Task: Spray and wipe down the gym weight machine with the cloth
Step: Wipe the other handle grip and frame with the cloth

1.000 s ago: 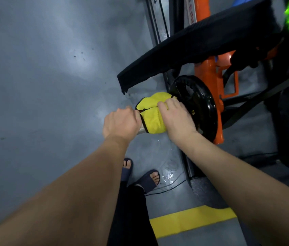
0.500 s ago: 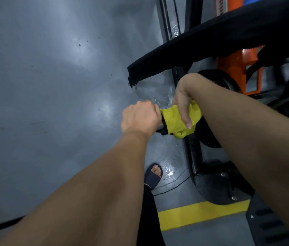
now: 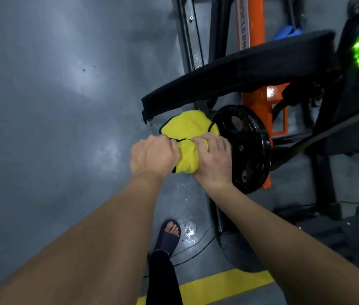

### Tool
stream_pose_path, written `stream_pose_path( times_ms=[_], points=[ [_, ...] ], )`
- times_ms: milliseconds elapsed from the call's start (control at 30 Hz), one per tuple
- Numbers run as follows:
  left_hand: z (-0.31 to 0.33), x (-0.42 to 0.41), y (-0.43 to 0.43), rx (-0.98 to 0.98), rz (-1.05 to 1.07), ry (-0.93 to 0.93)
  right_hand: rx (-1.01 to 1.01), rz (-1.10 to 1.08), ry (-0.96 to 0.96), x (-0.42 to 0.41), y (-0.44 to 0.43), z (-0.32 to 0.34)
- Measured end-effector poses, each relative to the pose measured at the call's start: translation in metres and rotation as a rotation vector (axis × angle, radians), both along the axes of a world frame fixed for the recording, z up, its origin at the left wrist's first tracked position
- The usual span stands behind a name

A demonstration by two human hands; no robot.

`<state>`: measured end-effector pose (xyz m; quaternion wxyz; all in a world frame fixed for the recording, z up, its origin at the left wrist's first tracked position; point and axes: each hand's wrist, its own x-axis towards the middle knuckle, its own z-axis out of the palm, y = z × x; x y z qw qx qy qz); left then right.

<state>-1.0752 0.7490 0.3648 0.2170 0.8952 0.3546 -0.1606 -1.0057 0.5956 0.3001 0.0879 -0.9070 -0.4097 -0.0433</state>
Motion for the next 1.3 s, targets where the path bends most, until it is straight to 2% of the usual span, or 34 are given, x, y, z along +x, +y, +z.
stream_pose_path(
  times_ms=[67,133,267,333,433,533,633,767,867,967,1000,1100,1133,1200,1300],
  points=[
    [-0.001,0.000,0.001,0.013,0.023,0.004,-0.022,0.025,-0.011,0.005,0.004,0.003],
    [-0.001,-0.001,0.001,0.017,0.064,-0.021,-0.131,0.046,0.016,0.012,0.007,0.013],
    [-0.006,-0.013,0.000,-0.050,0.233,-0.317,-0.573,0.160,0.353,0.017,0.043,0.050],
    [-0.010,-0.023,0.003,-0.140,0.304,-0.518,-0.575,0.282,0.445,-0.003,0.073,0.061],
    [-0.015,-0.027,0.012,-0.322,0.425,-0.743,-0.387,0.319,0.501,-0.030,0.098,0.066],
    [-0.016,-0.029,0.015,-0.372,0.290,-0.662,-0.289,0.315,0.433,-0.036,0.090,0.062],
    [-0.015,-0.028,0.013,-0.354,0.318,-0.643,-0.230,0.285,0.365,-0.041,0.083,0.056],
    [-0.015,-0.027,0.011,-0.229,0.184,-0.514,-0.300,0.260,0.193,-0.050,0.077,0.049],
    [-0.016,-0.026,0.011,-0.219,0.134,-0.511,-0.301,0.135,0.083,-0.057,0.072,0.035],
    [-0.017,-0.027,0.012,-0.232,0.087,-0.482,-0.287,0.079,0.083,-0.066,0.070,0.020],
    [-0.015,-0.024,0.014,-0.309,0.113,-0.470,-0.273,0.117,0.085,-0.064,0.068,0.016],
    [0.001,-0.013,0.038,-0.952,0.425,-0.366,-0.200,0.283,0.093,-0.037,0.057,0.020],
    [0.004,-0.014,0.050,-1.080,0.456,-0.287,-0.230,0.302,0.147,-0.023,0.052,0.026],
    [0.001,-0.023,0.069,-1.051,0.396,-0.198,-0.378,0.261,0.323,0.009,0.038,0.039],
    [-0.011,-0.046,0.079,-0.898,0.343,-0.167,-0.472,0.136,0.421,0.039,0.015,0.047]
  ],
)
